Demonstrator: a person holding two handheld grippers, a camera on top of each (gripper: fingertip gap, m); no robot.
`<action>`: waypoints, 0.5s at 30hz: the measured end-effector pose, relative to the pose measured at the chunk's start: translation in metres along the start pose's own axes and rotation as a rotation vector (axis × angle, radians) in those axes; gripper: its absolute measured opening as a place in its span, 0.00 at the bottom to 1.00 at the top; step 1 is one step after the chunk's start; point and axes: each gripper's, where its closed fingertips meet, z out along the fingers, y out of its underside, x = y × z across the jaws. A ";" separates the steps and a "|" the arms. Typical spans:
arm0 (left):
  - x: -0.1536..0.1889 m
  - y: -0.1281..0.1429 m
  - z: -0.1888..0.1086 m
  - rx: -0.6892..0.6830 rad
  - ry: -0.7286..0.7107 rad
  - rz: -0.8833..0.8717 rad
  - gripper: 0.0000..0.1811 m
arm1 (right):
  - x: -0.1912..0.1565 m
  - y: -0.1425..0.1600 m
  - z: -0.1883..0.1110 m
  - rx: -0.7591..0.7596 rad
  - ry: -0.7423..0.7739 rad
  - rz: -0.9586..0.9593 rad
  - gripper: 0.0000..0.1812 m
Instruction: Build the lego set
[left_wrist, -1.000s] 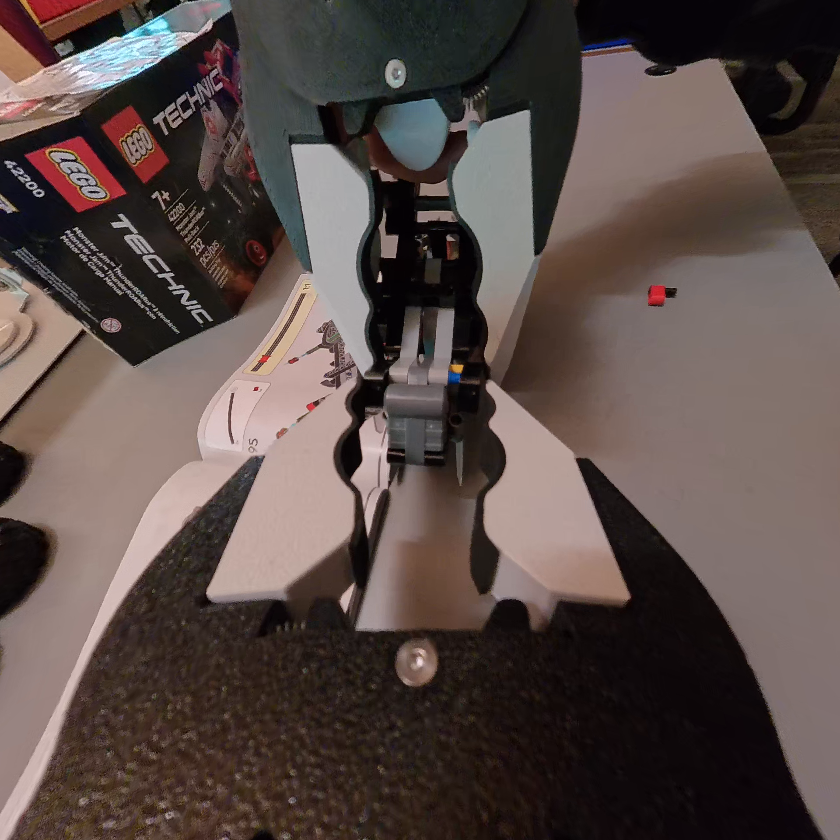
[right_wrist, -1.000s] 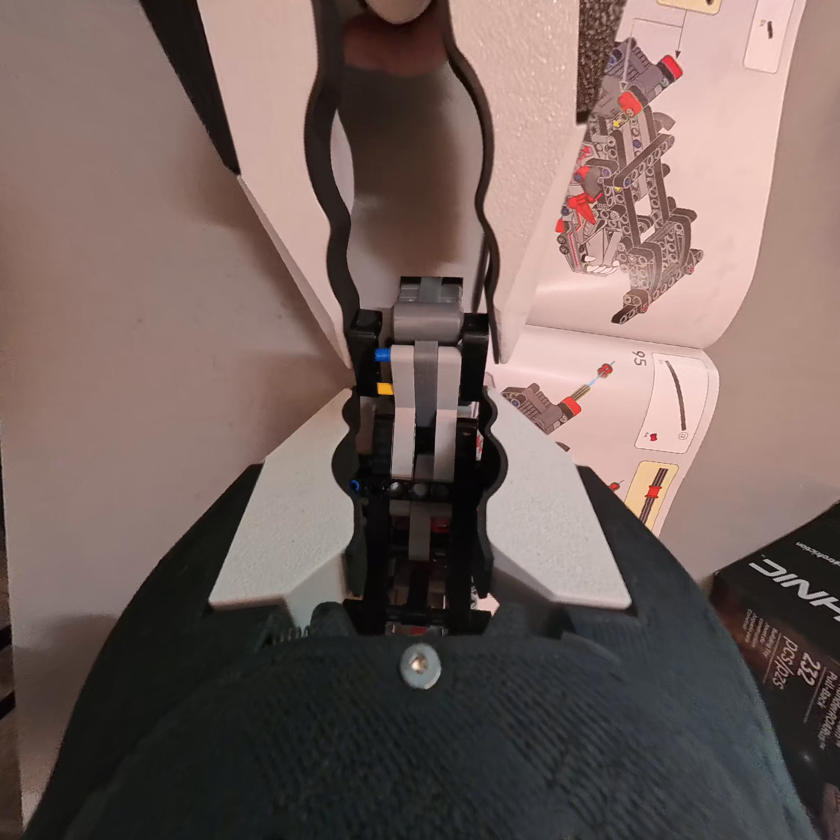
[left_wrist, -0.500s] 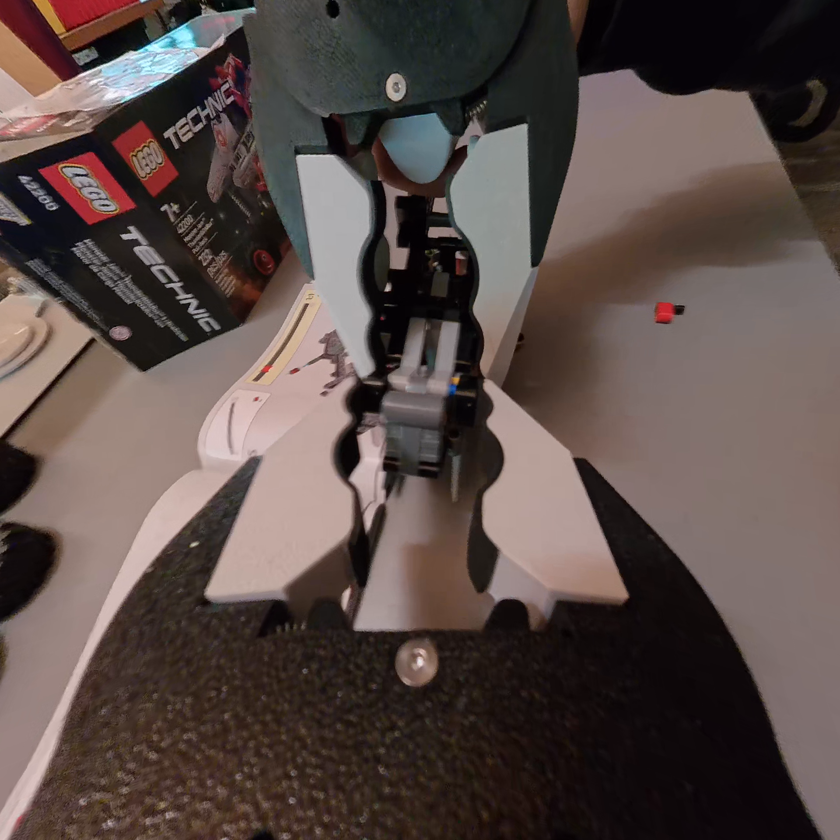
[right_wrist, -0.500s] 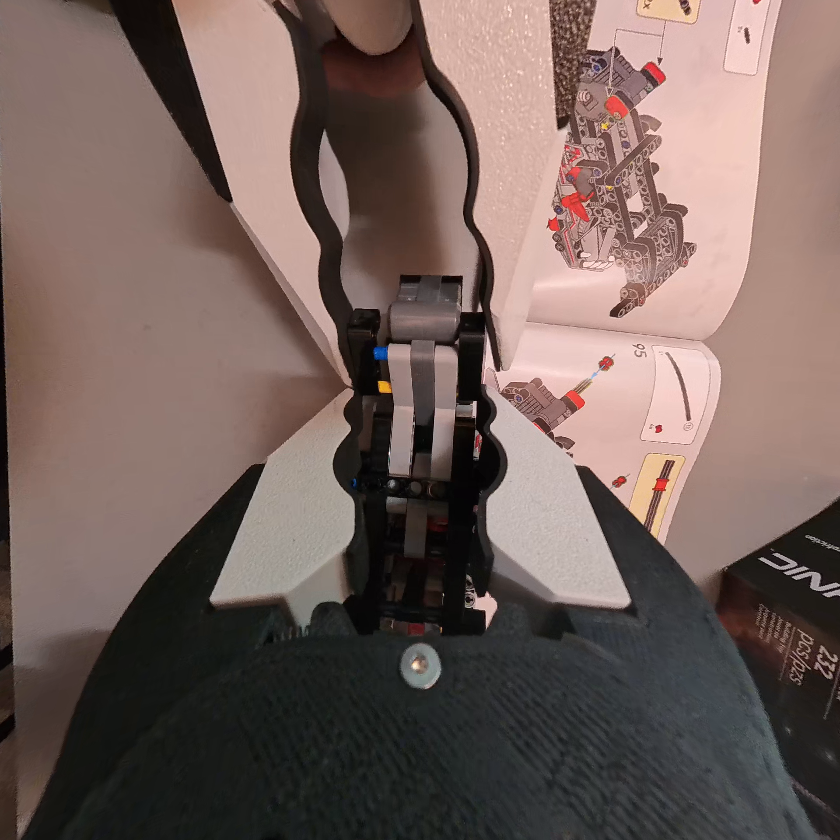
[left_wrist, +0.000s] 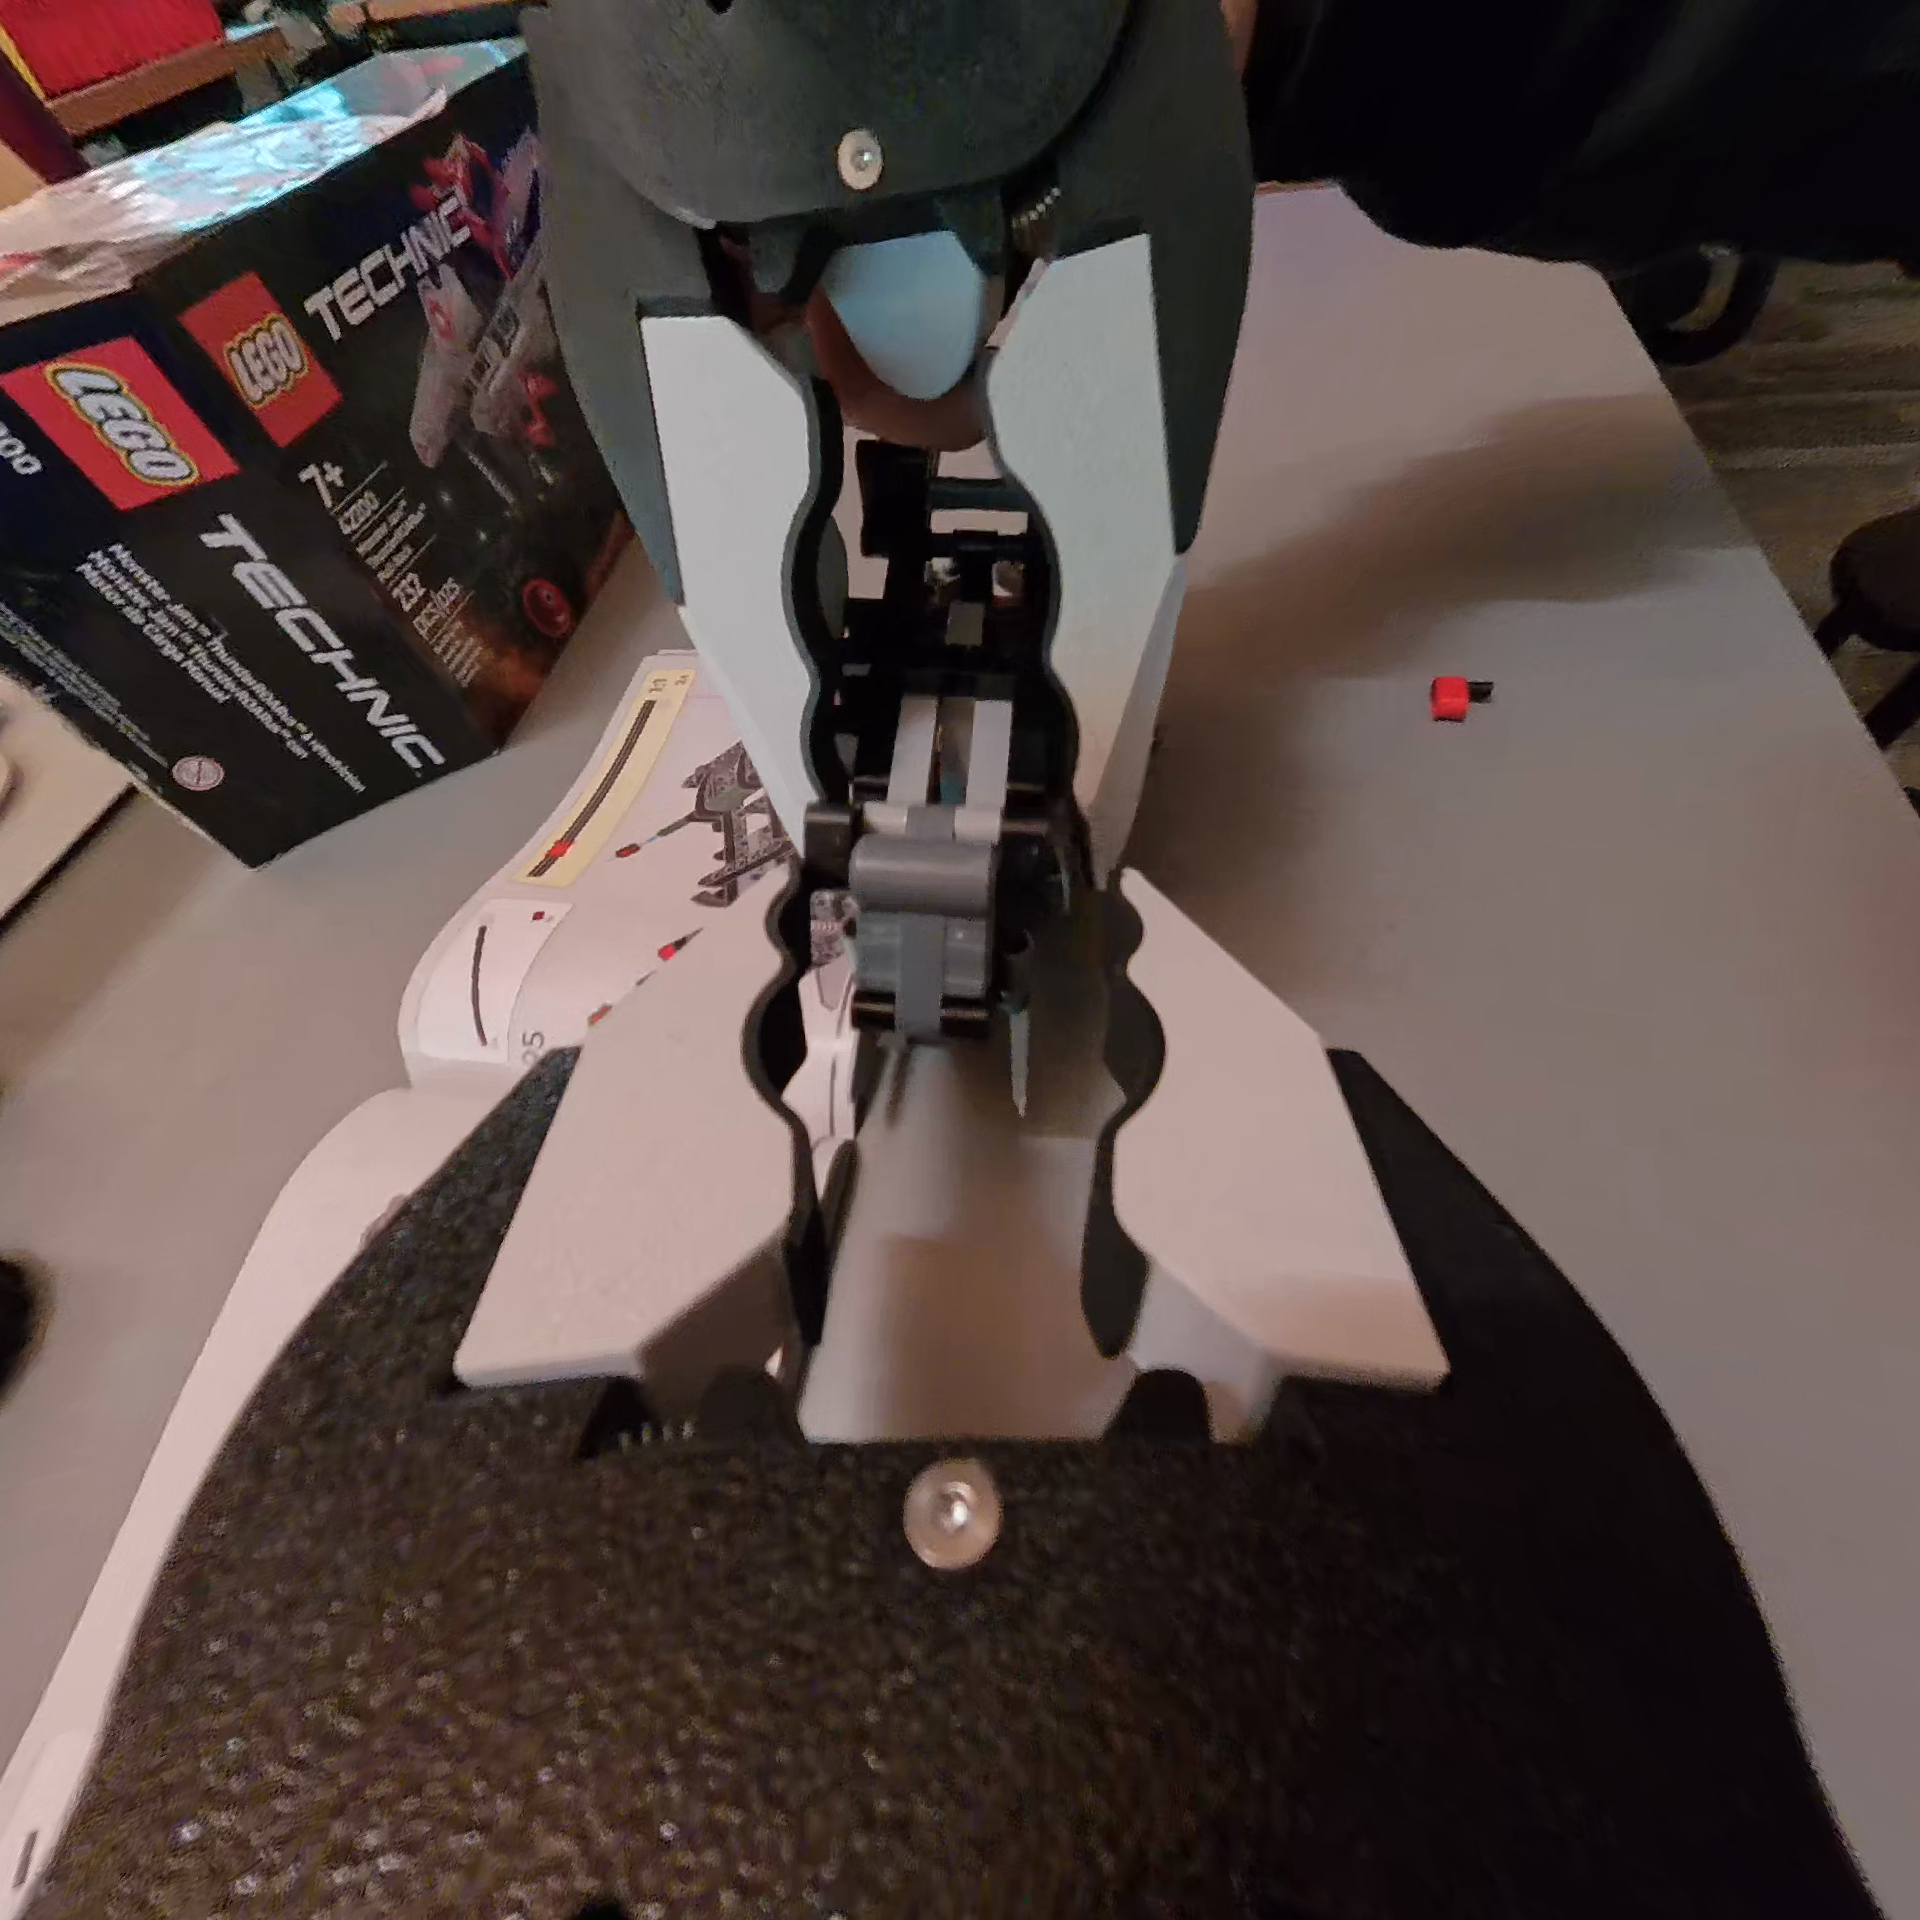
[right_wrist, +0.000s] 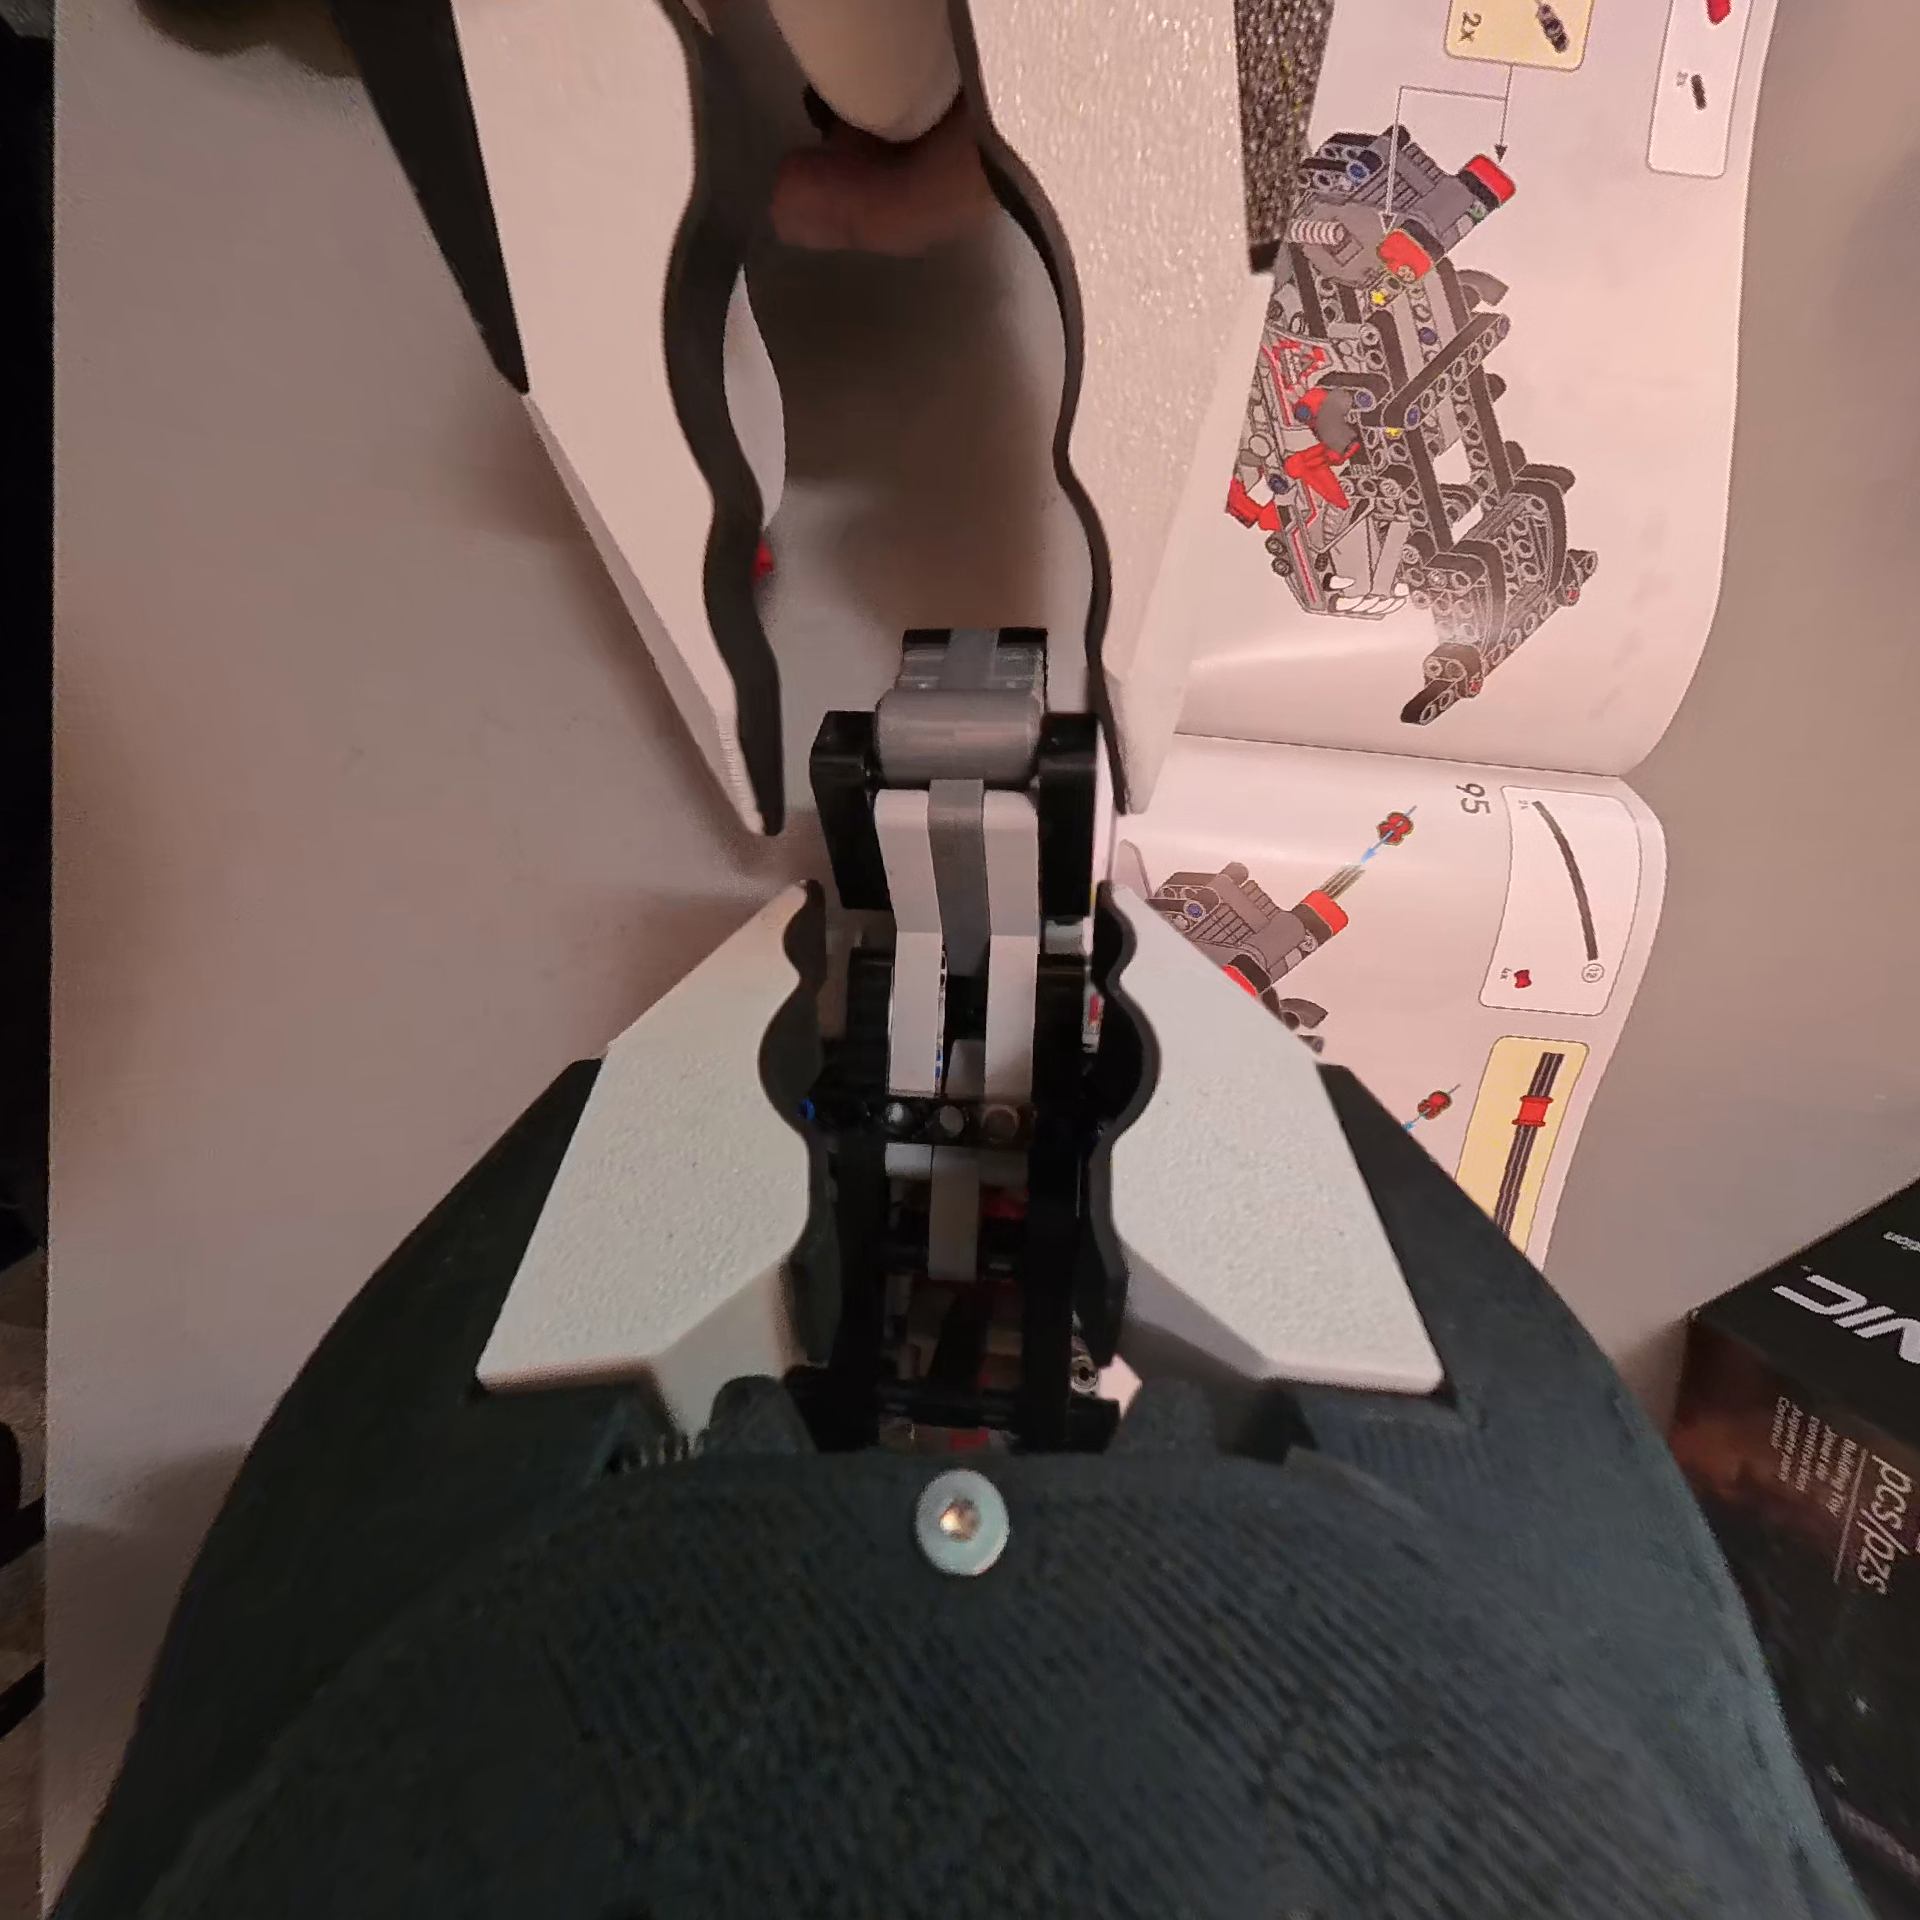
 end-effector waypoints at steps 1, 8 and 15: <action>-0.002 0.000 0.000 0.005 -0.013 -0.002 0.27 | 0.001 0.000 0.002 0.005 0.005 -0.004 0.29; -0.006 -0.001 0.001 0.012 -0.056 0.010 0.21 | 0.002 -0.011 0.002 0.052 0.040 -0.022 0.29; -0.008 -0.002 0.001 0.013 -0.068 0.021 0.14 | 0.003 -0.012 -0.004 0.070 0.084 -0.059 0.28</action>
